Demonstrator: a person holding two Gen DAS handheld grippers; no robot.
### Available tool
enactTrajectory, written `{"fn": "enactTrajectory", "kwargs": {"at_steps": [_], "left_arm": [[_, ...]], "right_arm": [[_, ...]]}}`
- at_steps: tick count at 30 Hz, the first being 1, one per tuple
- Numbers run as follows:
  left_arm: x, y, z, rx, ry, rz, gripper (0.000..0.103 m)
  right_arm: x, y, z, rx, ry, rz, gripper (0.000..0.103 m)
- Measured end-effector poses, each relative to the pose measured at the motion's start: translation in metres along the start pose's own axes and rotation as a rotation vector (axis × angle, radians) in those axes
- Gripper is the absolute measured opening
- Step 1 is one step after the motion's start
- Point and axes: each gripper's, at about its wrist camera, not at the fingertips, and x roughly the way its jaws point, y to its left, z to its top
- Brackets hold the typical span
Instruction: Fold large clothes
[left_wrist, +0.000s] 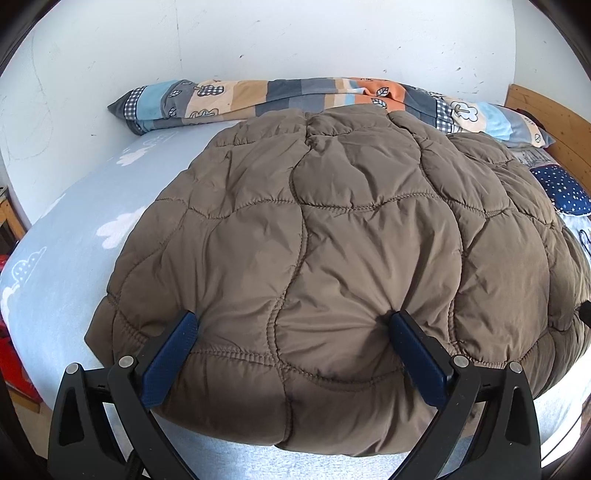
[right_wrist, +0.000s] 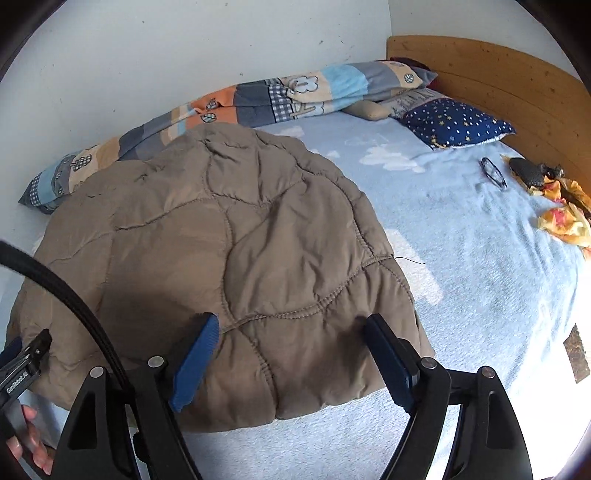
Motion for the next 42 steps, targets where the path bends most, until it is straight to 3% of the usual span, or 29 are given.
{"fn": "enactTrajectory", "kwargs": {"at_steps": [13,25,34,42], "left_arm": [[-0.004,-0.009,0.002,-0.061,0.045,0.073,0.103],[-0.013,-0.007,-0.001,-0.065,0.001,0.06,0.103],[-0.061,0.0,-0.009,-0.062,-0.048,0.093,0.103],[-0.127,0.01,-0.047,-0.08,-0.094,0.082,0.103]], "right_arm": [[-0.058,0.061,-0.023,-0.16,-0.053,0.151,0.086],[-0.042,0.067,-0.029,-0.206,-0.05,0.153,0.086],[-0.053,0.071,-0.027,-0.213,-0.104,0.154,0.086],[-0.095,0.061,-0.054,-0.195,-0.122,0.158,0.087]]}}
